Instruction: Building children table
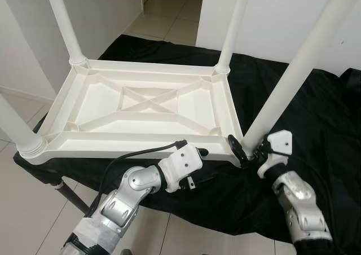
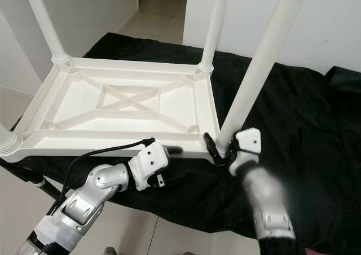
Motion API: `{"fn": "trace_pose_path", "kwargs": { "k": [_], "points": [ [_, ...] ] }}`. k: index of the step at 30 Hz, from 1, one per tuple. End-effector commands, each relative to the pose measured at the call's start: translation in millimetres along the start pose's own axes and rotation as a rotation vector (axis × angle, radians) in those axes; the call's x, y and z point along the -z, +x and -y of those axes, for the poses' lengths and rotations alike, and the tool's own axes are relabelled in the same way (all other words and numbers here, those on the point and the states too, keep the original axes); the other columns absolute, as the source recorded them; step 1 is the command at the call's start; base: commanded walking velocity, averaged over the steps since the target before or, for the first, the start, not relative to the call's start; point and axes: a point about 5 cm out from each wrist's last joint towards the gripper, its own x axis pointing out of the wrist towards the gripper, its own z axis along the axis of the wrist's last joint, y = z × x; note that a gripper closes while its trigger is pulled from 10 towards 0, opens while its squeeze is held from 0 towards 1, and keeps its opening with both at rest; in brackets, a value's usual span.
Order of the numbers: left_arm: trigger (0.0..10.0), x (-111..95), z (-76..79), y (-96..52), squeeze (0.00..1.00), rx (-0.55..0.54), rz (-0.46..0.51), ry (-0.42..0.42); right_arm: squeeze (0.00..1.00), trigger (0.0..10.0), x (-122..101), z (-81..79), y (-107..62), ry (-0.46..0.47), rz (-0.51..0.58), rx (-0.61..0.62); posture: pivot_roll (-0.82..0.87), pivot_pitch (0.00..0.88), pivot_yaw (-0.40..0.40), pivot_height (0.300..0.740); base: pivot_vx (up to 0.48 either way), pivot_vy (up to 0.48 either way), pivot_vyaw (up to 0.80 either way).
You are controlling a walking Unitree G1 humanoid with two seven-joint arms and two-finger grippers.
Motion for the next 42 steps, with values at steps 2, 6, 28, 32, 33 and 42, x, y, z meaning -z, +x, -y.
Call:
{"fn": "trace_pose_path", "kwargs": {
  "k": [2, 6, 28, 32, 33, 42],
  "points": [
    [10.0, 2.5, 2.5, 1.4, 0.00, 0.027, -0.018, 0.016, 0.00, 3.5, 4.5, -0.8, 0.3, -0.005, -0.020, -0.045, 0.00, 0.066, -0.059, 0.740, 0.000, 0.000, 0.00],
    [10.0, 2.7, 2.5, 1.2, 0.00, 0.021, -0.018, 0.016, 0.00, 0.0, 7.5, 0.0, 1.9, -0.014, -0.035, -0.076, 0.00, 0.066, -0.063, 0.740, 0.000, 0.000, 0.00],
    [10.0, 2.4, 5.4, 1.8, 0.00, 0.020, -0.014, 0.012, 0.00, 10.0, 10.9, -9.7, -4.1, 0.110, -0.031, 0.065, -0.01, 0.081, -0.070, 0.740, 0.000, 0.000, 0.00],
    [10.0, 2.4, 5.7, 1.7, 0.00, 0.020, -0.014, 0.011, 0.00, 10.0, 11.5, -11.0, -4.3, 0.118, -0.038, 0.103, -0.01, 0.082, -0.070, 0.740, 0.000, 0.000, 0.00],
    [10.0, 2.7, 6.0, 1.3, 0.00, 0.020, -0.015, 0.010, 0.00, 10.0, 12.4, -12.8, -4.8, 0.130, -0.047, 0.146, -0.01, 0.082, -0.068, 0.740, 0.000, 0.000, 0.00],
    [10.0, 2.9, 5.6, 1.6, 0.00, 0.018, -0.016, 0.007, 0.00, 10.0, 15.5, -34.5, -14.4, 0.198, -0.107, 0.544, -0.01, 0.082, -0.068, 0.740, 0.000, 0.000, 0.00]
  ]
}}
